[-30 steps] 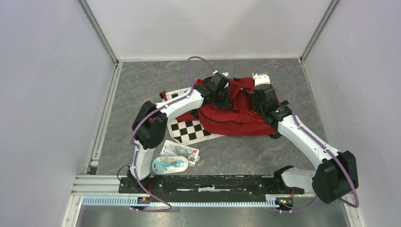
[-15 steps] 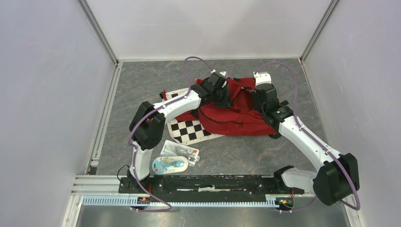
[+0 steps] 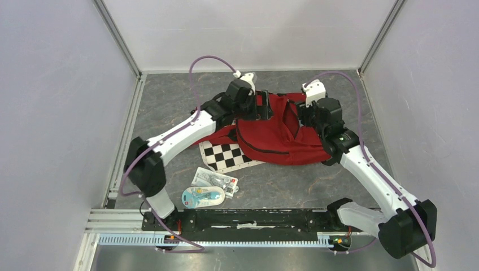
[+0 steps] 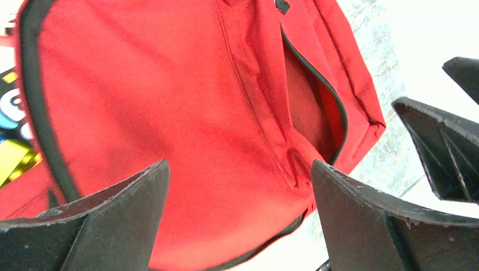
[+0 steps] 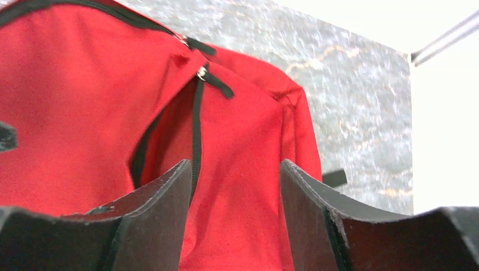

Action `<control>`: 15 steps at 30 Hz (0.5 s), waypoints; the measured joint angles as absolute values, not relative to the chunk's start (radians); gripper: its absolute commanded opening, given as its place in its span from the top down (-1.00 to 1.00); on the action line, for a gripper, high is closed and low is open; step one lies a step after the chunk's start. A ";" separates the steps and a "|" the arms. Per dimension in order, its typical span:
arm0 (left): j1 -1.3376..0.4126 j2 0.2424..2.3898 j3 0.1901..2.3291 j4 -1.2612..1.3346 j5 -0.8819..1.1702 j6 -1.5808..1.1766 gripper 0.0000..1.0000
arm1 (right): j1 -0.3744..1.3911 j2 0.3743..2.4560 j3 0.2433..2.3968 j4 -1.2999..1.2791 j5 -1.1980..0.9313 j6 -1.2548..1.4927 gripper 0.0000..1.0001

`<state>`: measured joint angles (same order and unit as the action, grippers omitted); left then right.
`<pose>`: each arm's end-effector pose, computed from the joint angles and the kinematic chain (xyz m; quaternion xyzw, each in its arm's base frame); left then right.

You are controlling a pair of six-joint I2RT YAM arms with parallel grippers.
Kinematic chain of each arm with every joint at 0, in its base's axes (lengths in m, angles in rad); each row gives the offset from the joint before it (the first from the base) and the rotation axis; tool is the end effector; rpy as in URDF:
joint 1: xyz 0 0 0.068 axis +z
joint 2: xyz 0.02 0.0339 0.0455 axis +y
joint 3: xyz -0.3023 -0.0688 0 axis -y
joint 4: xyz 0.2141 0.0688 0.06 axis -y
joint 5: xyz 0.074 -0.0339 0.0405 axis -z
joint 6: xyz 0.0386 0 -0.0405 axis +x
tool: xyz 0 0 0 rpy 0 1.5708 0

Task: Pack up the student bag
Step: Pick up the stationery from the center of the board.

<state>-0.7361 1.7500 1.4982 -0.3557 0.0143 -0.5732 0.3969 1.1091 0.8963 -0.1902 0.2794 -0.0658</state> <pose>0.2876 -0.2613 0.3515 0.0754 0.8830 -0.2871 0.3636 0.1973 0.0712 0.3540 -0.1147 0.8218 -0.0246 0.5576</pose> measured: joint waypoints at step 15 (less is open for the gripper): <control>-0.401 1.262 0.987 -0.465 -0.008 -0.643 -0.99 | 0.580 1.258 1.001 -0.136 -0.176 -0.173 -0.28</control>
<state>-0.4007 1.2621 0.9867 -0.4652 -0.0078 -0.6430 0.5797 1.2579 1.0012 -0.1356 -0.1761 -0.1730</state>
